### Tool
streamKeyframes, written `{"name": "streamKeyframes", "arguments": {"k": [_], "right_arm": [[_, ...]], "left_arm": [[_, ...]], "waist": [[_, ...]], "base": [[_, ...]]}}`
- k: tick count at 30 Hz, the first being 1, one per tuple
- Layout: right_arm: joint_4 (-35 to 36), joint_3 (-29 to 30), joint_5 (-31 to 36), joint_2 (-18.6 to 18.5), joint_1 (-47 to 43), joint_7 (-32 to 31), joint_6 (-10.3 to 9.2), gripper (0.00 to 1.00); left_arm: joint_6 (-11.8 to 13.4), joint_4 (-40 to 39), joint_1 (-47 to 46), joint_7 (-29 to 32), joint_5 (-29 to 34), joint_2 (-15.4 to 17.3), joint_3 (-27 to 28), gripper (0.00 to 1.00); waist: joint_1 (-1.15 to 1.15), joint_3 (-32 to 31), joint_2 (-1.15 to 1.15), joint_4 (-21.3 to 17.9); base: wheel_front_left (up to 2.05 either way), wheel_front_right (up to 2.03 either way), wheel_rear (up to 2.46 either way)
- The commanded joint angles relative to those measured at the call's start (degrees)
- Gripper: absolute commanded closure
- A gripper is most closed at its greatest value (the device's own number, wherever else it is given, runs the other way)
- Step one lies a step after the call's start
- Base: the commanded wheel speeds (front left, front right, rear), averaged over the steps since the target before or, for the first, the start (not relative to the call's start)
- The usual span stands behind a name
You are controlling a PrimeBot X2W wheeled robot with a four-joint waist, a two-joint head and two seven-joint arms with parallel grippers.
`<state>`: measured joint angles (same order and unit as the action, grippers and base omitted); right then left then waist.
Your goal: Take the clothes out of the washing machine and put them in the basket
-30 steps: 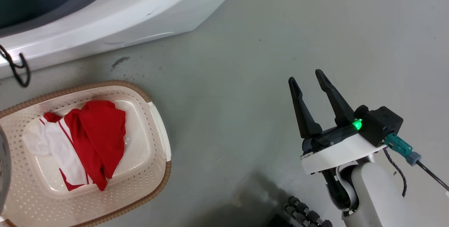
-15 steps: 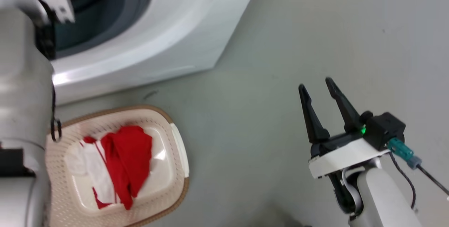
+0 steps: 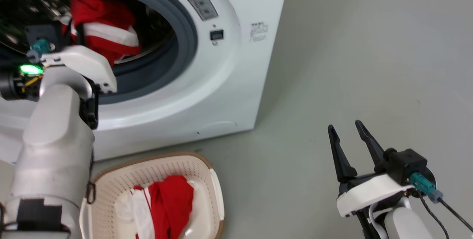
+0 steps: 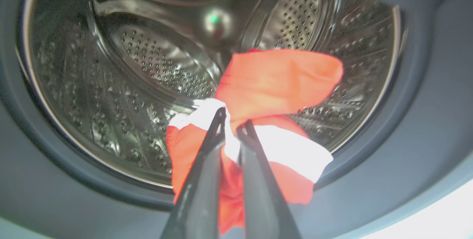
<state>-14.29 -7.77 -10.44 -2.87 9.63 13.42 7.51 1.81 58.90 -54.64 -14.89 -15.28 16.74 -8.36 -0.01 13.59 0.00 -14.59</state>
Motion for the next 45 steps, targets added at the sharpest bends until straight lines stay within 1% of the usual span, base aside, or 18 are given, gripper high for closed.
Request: {"name": "streamKeyframes", "arguments": {"k": [1,5,11,17,23,26,27,29,33,36,40,45], "right_arm": [[0.33,0.17,0.5,-0.01,-0.7,-0.17,-0.04,0.0],[1.38,0.78,0.77,-0.02,-2.67,-1.24,-0.04,0.0],[2.97,1.72,0.93,-0.02,-5.27,-2.37,-0.04,0.0],[4.52,2.86,1.05,-0.02,-7.65,-3.27,-0.04,0.0],[5.91,3.4,1.28,-0.01,-8.92,-3.94,-0.04,0.0],[6.44,3.62,1.34,-0.01,-9.16,-4.19,-0.04,0.0],[6.88,3.76,1.49,-0.01,-9.43,-4.37,-0.04,0.0],[7.18,3.93,1.63,-0.01,-9.41,-4.48,-0.04,0.0],[7.73,3.97,1.59,0.01,-8.67,-4.52,-0.03,0.0],[8.05,3.94,1.65,-0.01,-7.84,-4.54,-0.04,0.0],[8.55,3.51,1.79,0.0,-6.35,-4.46,-0.04,0.0],[9.56,3.19,2.09,-0.01,-3.68,-4.29,-0.04,0.0]], "left_arm": [[-0.26,-0.67,1.0,-0.38,-0.13,-0.29,0.23,1.0],[-0.51,-6.69,6.43,-0.35,-0.4,-0.89,1.42,1.0],[-1.02,-16.36,14.46,-0.36,0.16,-2.7,2.42,1.0],[-1.12,-27.4,22.29,-0.31,0.92,-4.2,2.62,1.0],[0.59,-39.72,32.03,-0.31,1.52,-5.53,2.52,1.0],[2.09,-45.11,38.01,-0.26,1.59,-6.01,2.46,1.0],[3.21,-49.31,43.74,0.32,1.08,-6.66,2.28,1.0],[4.24,-51.51,47.7,0.93,1.04,-7.55,1.97,1.0],[5.5,-51.93,53.8,1.73,-0.34,-8.89,2.02,1.0],[5.27,-49.51,55.99,1.64,-1.18,-10.09,0.95,1.0],[4.15,-43.03,54.73,1.0,-2.24,-11.03,0.02,1.0],[3.04,-32.59,49.16,0.01,-3.28,-12.01,0.08,1.0]], "waist": [[0.01,-2.99,0.0,2.01],[0.01,-5.84,0.0,3.24],[0.01,-9.56,0.0,5.31],[0.01,-11.67,0.0,7.54],[0.01,-12.0,0.0,9.05],[0.01,-11.89,0.0,9.63],[0.01,-11.46,0.0,10.11],[0.01,-10.94,0.0,10.4],[0.01,-9.21,0.0,11.1],[0.01,-7.26,0.0,11.71],[0.01,-3.53,0.0,12.03],[0.01,2.81,0.0,11.65]], "base": [[0.0,0.0,0.0],[0.0,0.0,0.0],[0.0,0.0,0.0],[0.0,0.0,0.0],[0.0,0.0,0.0],[0.0,0.0,0.0],[0.0,0.0,0.0],[0.0,0.0,0.0],[0.0,0.0,0.0],[0.0,0.0,0.0],[0.0,0.0,0.0],[0.0,0.0,0.0]]}}
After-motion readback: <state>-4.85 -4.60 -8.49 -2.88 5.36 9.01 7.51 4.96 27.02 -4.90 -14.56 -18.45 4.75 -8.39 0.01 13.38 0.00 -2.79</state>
